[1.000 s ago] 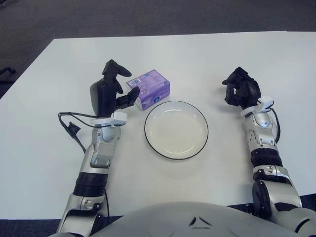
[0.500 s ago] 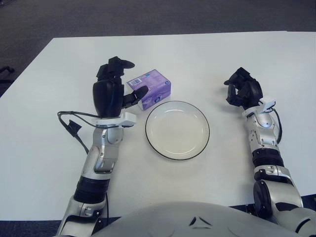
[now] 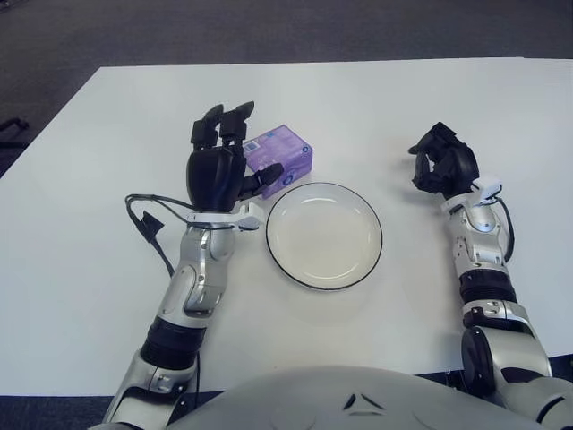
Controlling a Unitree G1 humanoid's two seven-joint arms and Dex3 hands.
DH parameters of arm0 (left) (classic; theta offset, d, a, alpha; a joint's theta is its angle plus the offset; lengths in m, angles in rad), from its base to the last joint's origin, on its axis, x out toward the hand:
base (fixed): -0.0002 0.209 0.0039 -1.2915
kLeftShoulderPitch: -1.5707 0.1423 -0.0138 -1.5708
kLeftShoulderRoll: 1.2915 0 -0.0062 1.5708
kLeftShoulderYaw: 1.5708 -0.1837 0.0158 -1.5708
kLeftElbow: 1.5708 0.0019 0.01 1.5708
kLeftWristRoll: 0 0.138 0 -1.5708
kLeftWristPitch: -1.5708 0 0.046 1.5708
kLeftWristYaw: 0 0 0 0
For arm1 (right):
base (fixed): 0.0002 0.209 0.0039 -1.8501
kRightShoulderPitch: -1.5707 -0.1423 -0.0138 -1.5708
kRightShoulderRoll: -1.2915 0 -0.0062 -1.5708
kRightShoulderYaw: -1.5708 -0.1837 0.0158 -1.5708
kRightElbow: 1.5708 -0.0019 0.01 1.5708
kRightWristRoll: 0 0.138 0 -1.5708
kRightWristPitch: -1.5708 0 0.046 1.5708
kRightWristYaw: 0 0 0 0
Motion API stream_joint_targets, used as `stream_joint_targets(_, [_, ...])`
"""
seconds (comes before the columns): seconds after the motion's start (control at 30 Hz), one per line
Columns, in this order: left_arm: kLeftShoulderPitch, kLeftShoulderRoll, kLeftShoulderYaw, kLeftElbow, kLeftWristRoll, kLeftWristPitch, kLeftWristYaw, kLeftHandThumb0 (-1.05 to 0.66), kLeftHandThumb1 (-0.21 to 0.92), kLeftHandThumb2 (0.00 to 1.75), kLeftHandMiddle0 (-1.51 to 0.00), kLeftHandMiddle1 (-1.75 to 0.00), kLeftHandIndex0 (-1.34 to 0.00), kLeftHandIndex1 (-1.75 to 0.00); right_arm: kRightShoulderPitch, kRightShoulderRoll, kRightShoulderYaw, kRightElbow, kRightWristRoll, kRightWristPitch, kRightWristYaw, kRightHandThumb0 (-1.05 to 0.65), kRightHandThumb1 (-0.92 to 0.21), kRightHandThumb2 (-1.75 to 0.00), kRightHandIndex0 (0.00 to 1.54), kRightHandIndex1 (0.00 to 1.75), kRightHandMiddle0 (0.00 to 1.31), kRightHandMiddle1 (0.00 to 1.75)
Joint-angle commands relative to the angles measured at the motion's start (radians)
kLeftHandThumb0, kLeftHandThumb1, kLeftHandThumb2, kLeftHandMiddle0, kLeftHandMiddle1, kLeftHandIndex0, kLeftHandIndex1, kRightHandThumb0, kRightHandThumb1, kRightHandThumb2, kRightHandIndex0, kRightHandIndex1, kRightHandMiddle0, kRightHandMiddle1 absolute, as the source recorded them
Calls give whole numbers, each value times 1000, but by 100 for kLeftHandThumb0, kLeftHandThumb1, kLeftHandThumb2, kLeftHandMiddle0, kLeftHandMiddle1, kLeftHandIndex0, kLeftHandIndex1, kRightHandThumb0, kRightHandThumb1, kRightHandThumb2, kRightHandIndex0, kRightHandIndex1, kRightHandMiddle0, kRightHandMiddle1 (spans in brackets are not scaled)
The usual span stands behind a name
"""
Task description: Put the tissue paper into the plate.
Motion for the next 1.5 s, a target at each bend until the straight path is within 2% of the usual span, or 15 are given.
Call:
stream_joint_targets(0.0, [-13,-30,-32,-11,14,45,-68,-105,92,80,0,-1,0,-7,158,76,11,106,-2,-22,-2,-45,-42,-119,129,175,53,175])
stream_joint_targets(0.07, [-24,-30,-44,-18,15,63,-104,-105,92,84,0,0,0,-1,157,74,11,110,-2,-25,-3,-45,-41,-120,129,175,54,175])
stream_joint_targets(0.23, [-83,-17,-90,-4,63,133,-234,-105,92,87,0,0,0,0,156,74,14,113,-3,-28,-12,-45,-41,-120,129,175,54,175])
stream_joint_targets(0.4, [-135,-25,-113,47,100,179,-281,-105,92,85,0,0,0,0,156,74,15,113,-5,-29,-18,-45,-40,-121,130,175,55,175])
stream_joint_targets(0.7, [-227,-51,-134,165,102,238,-318,-105,92,81,0,0,0,0,156,68,20,119,-7,-35,-16,-45,-40,-121,129,175,55,175])
stream_joint_targets(1.13, [-350,-73,-171,306,99,293,-331,-105,92,87,0,0,0,0,157,61,22,123,-15,-37,-15,-45,-41,-120,128,175,54,175])
stream_joint_targets(1.47, [-433,-95,-177,442,79,309,-292,-105,92,87,0,0,-1,-1,157,64,20,125,-15,-38,-18,-45,-42,-119,128,175,54,175])
